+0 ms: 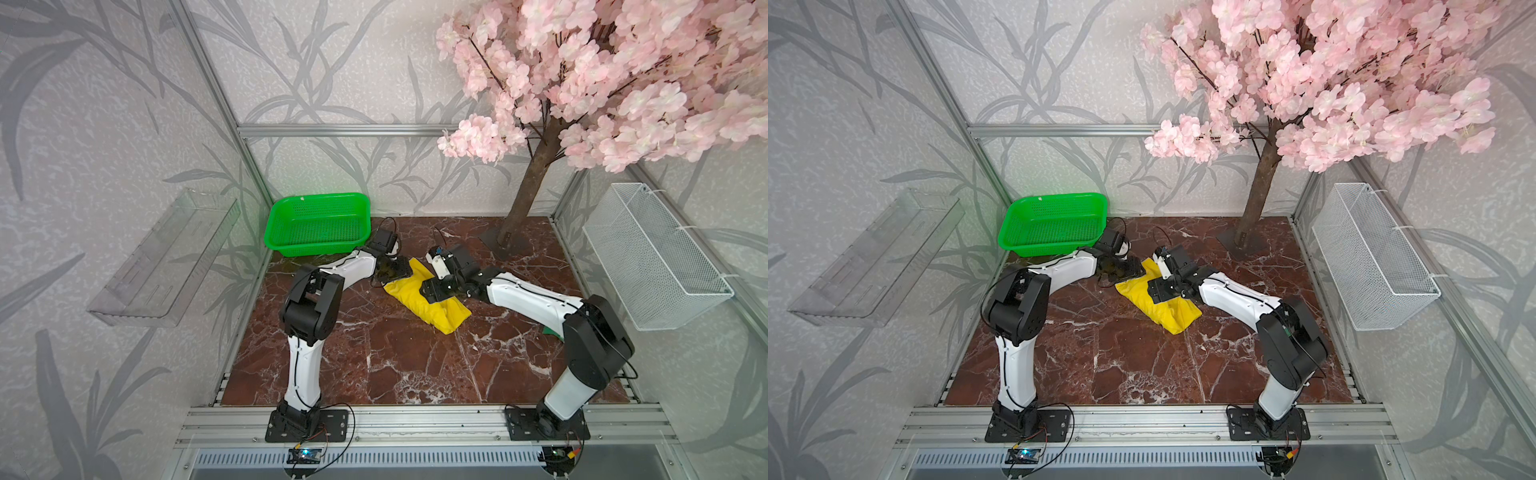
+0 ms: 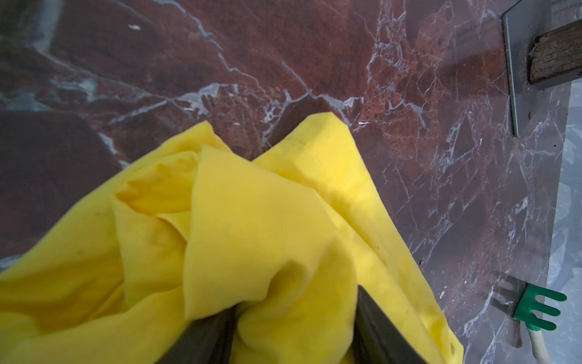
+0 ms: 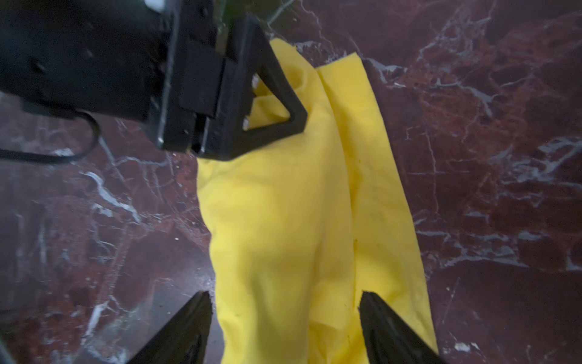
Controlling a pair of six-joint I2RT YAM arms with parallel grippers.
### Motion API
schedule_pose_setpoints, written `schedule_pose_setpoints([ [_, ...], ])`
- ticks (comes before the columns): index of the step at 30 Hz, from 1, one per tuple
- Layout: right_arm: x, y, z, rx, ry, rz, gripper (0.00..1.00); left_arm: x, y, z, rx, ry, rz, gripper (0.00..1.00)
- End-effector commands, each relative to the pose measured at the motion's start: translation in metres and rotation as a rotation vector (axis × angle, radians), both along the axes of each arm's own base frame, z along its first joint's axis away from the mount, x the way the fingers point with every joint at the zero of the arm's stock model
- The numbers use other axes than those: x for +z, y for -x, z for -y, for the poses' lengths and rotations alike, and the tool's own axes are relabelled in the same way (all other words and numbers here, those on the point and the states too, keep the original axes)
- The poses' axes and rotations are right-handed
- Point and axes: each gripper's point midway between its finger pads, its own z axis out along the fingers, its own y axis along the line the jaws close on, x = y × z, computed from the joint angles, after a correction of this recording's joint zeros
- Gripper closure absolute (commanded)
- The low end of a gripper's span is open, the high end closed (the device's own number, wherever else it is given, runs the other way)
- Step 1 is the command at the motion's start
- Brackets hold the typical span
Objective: Roll up the shorts
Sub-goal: Pick up the shorts from the center of the board.
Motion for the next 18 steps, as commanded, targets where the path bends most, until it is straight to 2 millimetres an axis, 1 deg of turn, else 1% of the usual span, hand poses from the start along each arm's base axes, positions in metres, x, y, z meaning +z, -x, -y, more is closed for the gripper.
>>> schedule_pose_setpoints([
  [1,0.014,0.014,-0.013,0.062,-0.09,-0.073,0.01,-0.042,0.024,-0.018,0.004,-0.119,-0.127,0.4],
  [4,0.009,0.008,-0.011,0.075,-0.063,-0.067,0.01,-0.039,0.022,-0.017,0.006,-0.117,-0.121,0.4],
  [5,0.0,0.007,-0.012,0.082,-0.047,-0.083,0.01,-0.038,0.022,-0.017,0.005,-0.115,-0.12,0.4],
  [9,-0.025,-0.005,-0.011,0.091,-0.016,-0.141,0.01,-0.036,0.02,-0.017,0.008,-0.113,-0.111,0.4],
  [13,-0.047,-0.021,-0.006,0.087,0.024,-0.171,0.01,-0.033,0.019,-0.015,0.009,-0.103,-0.102,0.4],
  [16,-0.063,-0.031,0.002,0.079,0.1,-0.16,0.01,-0.033,0.019,-0.014,0.007,-0.101,-0.101,0.4],
  [18,-0.071,-0.035,0.005,0.08,0.123,-0.165,0.01,-0.032,0.019,-0.013,0.005,-0.098,-0.098,0.4],
])
